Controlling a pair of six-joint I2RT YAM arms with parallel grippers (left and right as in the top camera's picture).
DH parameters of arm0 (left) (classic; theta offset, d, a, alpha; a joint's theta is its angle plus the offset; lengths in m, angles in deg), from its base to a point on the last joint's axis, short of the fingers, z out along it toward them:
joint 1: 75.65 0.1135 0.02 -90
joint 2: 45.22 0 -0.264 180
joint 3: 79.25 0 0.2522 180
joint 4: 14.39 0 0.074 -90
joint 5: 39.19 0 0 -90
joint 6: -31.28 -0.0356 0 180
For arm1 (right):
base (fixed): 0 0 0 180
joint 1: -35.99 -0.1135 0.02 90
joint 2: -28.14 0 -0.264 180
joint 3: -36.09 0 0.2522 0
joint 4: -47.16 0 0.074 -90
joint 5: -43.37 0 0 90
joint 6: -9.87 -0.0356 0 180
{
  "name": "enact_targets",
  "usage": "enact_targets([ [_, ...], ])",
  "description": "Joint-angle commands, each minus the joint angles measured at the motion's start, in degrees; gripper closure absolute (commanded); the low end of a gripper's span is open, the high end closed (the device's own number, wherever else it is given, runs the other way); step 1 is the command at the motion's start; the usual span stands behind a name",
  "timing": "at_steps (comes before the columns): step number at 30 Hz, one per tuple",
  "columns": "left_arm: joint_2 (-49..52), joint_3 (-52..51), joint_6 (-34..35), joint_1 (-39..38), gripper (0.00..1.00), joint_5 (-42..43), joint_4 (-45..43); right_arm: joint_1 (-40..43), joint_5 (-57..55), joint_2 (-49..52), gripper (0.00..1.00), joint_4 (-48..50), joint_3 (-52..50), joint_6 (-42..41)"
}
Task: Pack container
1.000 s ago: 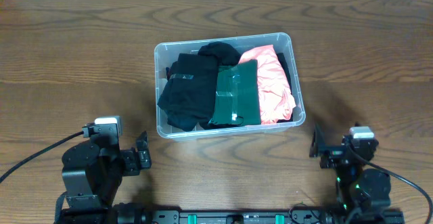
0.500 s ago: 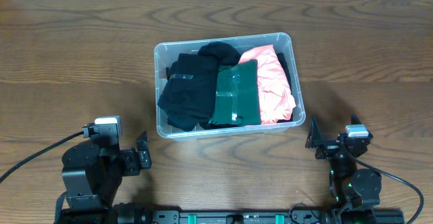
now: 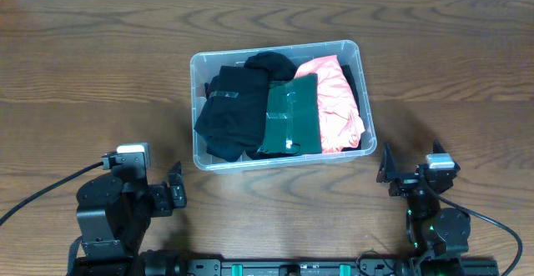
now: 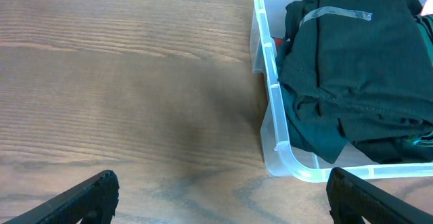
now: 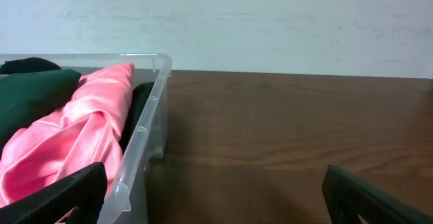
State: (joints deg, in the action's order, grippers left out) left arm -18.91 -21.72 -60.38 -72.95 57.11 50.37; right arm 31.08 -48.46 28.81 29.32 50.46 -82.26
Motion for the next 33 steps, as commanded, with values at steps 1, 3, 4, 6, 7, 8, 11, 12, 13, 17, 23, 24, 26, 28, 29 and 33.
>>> enact_targets([
  [1, -0.07, -0.15, 0.26, 0.13, 0.02, 0.76, -0.02, -0.42, 0.35, -0.35, 0.01, -0.02, -0.28, 0.92],
  [3, -0.07, -0.15, 0.26, 0.13, 0.02, 0.76, -0.02, -0.42, 0.35, -0.35, 0.01, 0.00, -0.28, 0.92],
  [4, -0.22, -0.24, 0.26, 0.11, 0.02, 0.76, -0.02, -0.42, 0.35, -0.35, 0.01, 0.00, -0.28, 0.92],
  [6, -0.90, -0.50, 0.26, 0.11, 0.02, 0.76, -0.02, -0.42, 0.35, -0.35, 0.01, 0.00, -0.28, 0.92],
  [7, -1.46, -0.70, 0.26, 0.11, 0.02, 0.76, -0.04, -0.42, 0.35, -0.35, 0.01, 0.00, -0.28, 0.92],
  [8, -2.29, -1.03, 0.22, 0.13, 0.02, 0.76, 0.17, -0.42, 0.35, -0.35, 0.01, 0.00, -0.28, 0.92],
  [11, -6.84, -3.21, 0.00, 0.13, 0.02, -0.46, 1.22, -0.42, 0.35, -0.35, 0.01, -0.02, -0.28, 0.92],
  [12, -8.85, -4.44, 0.02, 0.13, 0.02, -0.55, 1.20, -0.42, 0.35, -0.35, 0.01, 0.00, -0.28, 0.92],
  [13, -11.34, -6.23, 0.00, 0.13, 0.02, -0.55, 1.20, -0.42, 0.35, -0.35, 0.01, -0.02, -0.28, 0.92],
  [17, -20.81, -14.84, 0.02, 0.13, 0.02, -0.55, -0.98, -0.42, 0.35, -0.35, 0.01, 0.00, -0.28, 0.92],
  [23, -25.70, -27.32, 0.04, 0.11, 0.02, -0.94, -14.71, -0.42, 0.35, -0.35, 0.01, -0.02, -0.28, 0.92],
  [24, -25.73, -29.49, 0.02, 0.11, 0.02, -0.96, -18.29, -0.42, 0.35, -0.35, 0.01, 0.00, -0.28, 0.92],
  [26, -26.10, -33.24, 0.07, 0.11, 0.02, -0.92, -24.52, -0.42, 0.35, -0.35, 0.01, 0.00, -0.28, 0.92],
  [28, -26.18, -37.75, 0.07, 0.11, 0.02, -0.70, -32.22, -0.42, 0.35, -0.35, 0.01, 0.00, -0.28, 0.92],
  [29, -26.12, -38.86, 0.04, 0.07, 0.02, -0.33, -35.32, -0.42, 0.35, -0.35, 0.01, -0.02, -0.28, 0.92],
  [33, -26.18, -39.85, 0.04, -0.20, 0.02, -0.33, -38.45, -0.42, 0.35, -0.35, 0.01, -0.02, -0.28, 0.92],
])
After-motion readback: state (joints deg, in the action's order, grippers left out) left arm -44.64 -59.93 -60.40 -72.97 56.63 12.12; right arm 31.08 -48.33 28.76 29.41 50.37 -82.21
